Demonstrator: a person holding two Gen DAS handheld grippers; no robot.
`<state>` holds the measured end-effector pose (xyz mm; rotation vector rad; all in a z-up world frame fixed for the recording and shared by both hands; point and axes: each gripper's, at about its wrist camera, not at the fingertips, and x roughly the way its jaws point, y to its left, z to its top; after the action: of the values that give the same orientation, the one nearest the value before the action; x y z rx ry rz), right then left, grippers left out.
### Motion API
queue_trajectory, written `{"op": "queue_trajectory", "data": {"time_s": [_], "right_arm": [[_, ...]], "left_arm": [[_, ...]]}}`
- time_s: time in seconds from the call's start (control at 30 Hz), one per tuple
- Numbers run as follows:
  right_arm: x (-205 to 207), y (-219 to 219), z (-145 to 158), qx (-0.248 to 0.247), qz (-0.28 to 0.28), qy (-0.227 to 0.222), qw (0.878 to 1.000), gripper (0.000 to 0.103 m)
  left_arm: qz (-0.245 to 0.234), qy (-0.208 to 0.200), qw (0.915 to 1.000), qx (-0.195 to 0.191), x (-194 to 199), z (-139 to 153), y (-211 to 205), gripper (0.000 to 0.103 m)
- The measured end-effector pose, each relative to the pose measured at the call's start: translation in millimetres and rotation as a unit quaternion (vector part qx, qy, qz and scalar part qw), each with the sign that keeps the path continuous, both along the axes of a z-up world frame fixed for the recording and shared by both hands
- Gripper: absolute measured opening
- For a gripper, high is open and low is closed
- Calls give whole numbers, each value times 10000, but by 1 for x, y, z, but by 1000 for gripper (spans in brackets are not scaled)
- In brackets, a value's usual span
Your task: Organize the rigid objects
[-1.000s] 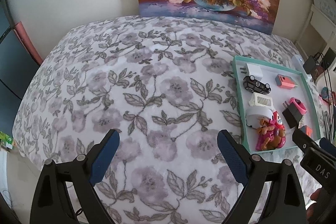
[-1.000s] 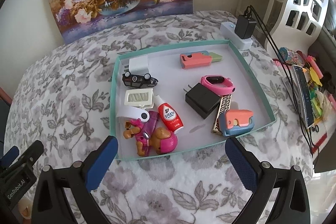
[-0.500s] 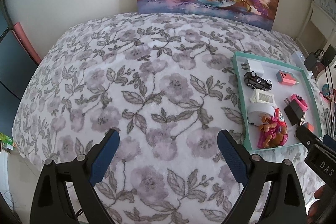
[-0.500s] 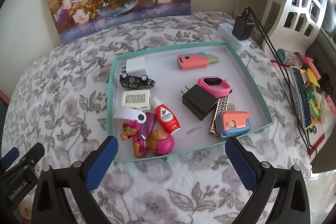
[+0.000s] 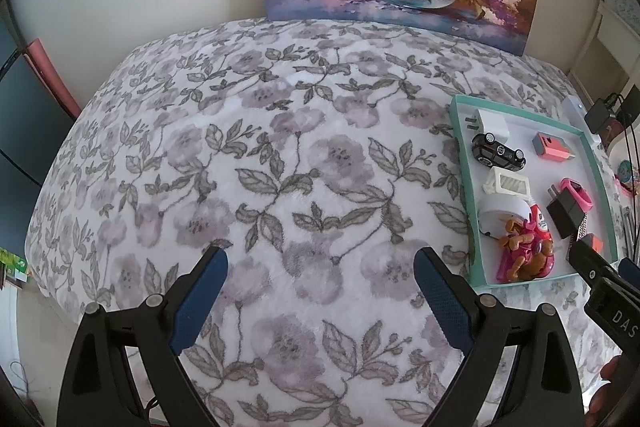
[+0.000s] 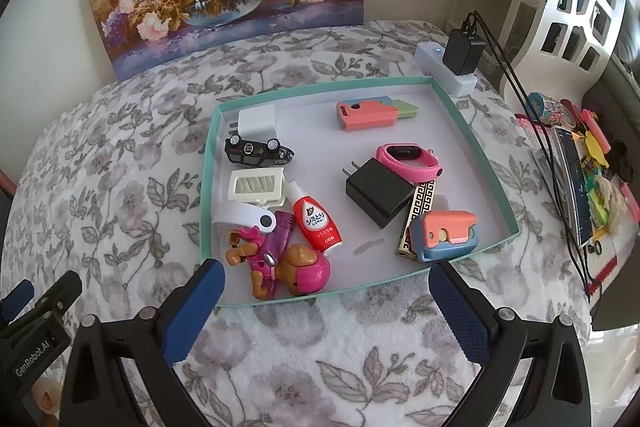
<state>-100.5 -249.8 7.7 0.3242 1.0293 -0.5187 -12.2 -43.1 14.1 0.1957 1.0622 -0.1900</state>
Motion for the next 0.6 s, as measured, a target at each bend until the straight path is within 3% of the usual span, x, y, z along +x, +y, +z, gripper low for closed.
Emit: {"op": "queue_trajectory", "data": {"time_s": [0.6], "right_arm": [[1, 1, -1, -25, 54, 52, 10000, 103]], "left_arm": [[83, 34, 10000, -27, 1, 0, 3, 94]]}}
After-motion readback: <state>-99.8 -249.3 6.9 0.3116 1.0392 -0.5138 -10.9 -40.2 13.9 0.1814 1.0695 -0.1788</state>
